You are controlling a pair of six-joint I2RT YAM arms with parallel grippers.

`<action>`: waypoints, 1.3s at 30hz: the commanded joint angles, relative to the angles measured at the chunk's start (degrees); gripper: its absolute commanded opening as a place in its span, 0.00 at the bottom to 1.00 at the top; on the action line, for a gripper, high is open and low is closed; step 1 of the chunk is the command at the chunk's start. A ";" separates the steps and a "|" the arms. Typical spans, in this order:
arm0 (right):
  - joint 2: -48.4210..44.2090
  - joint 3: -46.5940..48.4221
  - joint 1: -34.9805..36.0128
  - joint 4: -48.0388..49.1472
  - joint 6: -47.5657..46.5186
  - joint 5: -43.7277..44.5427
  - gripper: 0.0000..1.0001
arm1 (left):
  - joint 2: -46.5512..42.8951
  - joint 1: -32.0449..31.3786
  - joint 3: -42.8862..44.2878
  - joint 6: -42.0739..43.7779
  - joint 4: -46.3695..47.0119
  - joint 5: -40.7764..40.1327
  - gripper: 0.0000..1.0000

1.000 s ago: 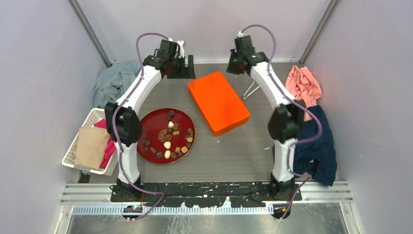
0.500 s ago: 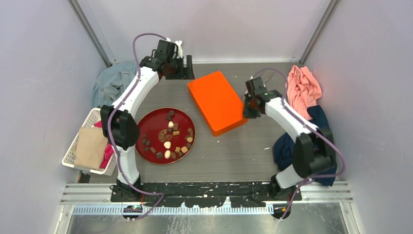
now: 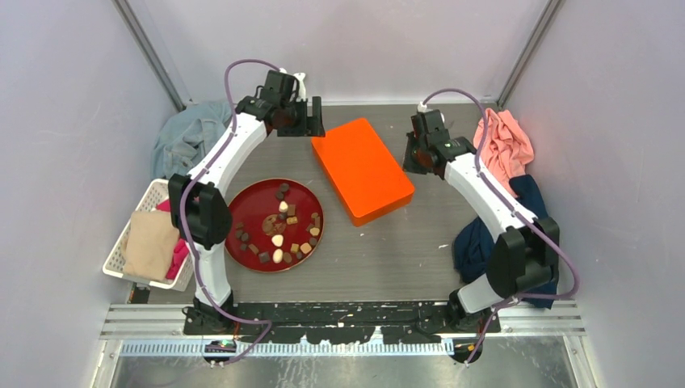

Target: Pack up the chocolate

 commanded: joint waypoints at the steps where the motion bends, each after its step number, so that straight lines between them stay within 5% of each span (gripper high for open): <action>1: 6.84 -1.71 0.09 3.67 1.68 -0.74 0.16 | -3.94 -0.16 0.11 -0.33 2.50 -0.14 0.82; 8: 11.44 -4.33 0.13 4.32 3.65 -3.10 0.13 | -2.99 -0.15 1.78 0.53 0.29 -0.71 0.83; 14: -0.70 5.60 0.09 4.29 0.32 3.71 0.18 | -3.49 0.09 2.64 -2.36 1.39 -2.06 0.84; 20: -8.34 11.54 0.10 8.68 -0.56 14.02 0.45 | -1.56 1.64 8.42 -6.75 -4.28 -4.91 0.85; 30: -17.96 0.88 -0.14 20.56 5.24 40.73 0.77 | -7.28 2.49 6.99 -2.77 -2.60 -16.33 0.85; 36: -16.52 0.80 -2.51 16.84 12.29 45.02 0.99 | -15.74 2.53 -1.94 0.00 4.50 -26.41 0.96; 39: -15.66 0.58 -7.29 13.22 17.12 40.55 1.00 | -18.12 2.64 -4.76 1.06 4.57 -30.13 1.00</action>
